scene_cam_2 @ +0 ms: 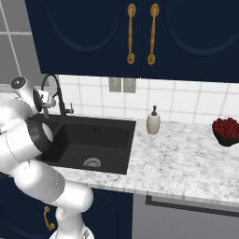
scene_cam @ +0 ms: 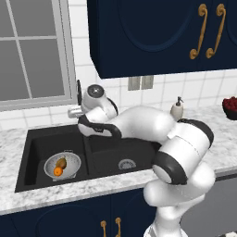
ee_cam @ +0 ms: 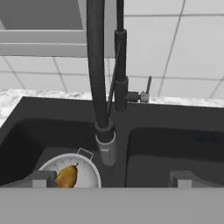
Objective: Put the colander in the sink, put the pear, tangerine in the colander, and turn on the sink faucet and pour water over the colander.
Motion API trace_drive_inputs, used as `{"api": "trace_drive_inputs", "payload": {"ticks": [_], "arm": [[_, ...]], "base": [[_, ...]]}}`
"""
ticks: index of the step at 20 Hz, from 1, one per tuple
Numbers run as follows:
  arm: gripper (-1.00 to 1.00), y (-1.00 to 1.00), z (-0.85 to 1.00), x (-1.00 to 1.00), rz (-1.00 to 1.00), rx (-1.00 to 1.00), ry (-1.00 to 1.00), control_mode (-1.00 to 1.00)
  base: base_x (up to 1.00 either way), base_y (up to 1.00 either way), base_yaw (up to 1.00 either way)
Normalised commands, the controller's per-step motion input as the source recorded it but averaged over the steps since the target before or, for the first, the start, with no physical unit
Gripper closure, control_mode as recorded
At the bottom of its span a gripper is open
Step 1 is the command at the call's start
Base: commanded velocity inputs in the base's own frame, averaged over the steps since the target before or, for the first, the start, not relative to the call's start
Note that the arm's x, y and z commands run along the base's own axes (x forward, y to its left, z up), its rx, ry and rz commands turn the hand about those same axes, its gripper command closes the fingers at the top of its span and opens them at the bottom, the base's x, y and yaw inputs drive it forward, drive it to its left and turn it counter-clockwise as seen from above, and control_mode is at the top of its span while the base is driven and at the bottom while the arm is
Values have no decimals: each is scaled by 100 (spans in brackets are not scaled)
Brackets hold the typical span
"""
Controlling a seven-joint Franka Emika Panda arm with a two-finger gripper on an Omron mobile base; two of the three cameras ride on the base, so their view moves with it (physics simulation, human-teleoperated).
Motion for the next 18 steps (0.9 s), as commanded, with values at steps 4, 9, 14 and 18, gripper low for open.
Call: {"api": "trace_drive_inputs", "payload": {"ticks": [4,9,14,18], "arm": [[-100,29,-9,52,0,0,0,-100],[-100,31,-15,49,0,0,0,-100],[-100,31,-9,37,0,0,0,-100],[-100,45,-10,29,-1,-2,0,-100]], "base": [[0,0,0],[0,0,0],[0,0,0],[0,0,0]]}}
